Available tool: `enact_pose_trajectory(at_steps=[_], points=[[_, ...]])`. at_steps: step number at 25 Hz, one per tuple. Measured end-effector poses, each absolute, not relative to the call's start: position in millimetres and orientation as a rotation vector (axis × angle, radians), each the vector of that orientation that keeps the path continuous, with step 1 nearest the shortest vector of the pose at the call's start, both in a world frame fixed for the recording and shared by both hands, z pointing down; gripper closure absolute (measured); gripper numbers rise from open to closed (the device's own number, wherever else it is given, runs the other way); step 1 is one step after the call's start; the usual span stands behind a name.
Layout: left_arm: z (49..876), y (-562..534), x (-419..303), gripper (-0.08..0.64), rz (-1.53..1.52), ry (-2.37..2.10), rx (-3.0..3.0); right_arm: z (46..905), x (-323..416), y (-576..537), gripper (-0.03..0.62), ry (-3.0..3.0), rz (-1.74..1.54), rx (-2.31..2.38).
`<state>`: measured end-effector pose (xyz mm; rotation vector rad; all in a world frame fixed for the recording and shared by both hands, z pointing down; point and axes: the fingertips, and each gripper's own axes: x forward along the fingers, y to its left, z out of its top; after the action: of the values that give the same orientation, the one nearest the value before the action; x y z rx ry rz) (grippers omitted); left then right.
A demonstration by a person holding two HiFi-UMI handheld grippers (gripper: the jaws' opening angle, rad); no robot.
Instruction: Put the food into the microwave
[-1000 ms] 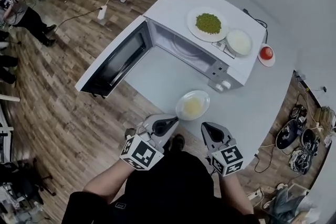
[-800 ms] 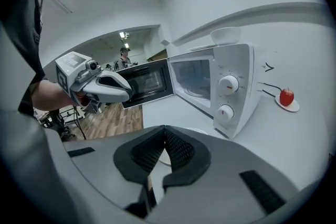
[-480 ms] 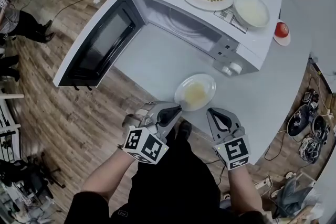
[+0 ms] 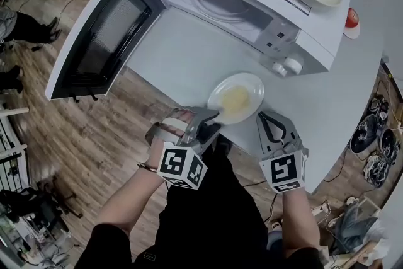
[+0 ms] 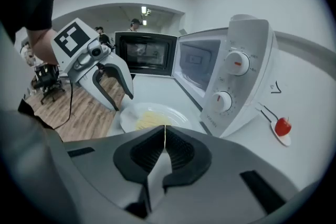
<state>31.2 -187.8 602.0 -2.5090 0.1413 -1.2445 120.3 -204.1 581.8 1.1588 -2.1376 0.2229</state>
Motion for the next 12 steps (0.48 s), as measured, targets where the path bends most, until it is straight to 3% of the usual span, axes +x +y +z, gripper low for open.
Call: enact_pose_trajectory(at_steps=[12], points=[[617,-183,32,0.423,-1.268,0.059,-2.469,614,117,-185,0.574,-1.955,-0.18,0.907]])
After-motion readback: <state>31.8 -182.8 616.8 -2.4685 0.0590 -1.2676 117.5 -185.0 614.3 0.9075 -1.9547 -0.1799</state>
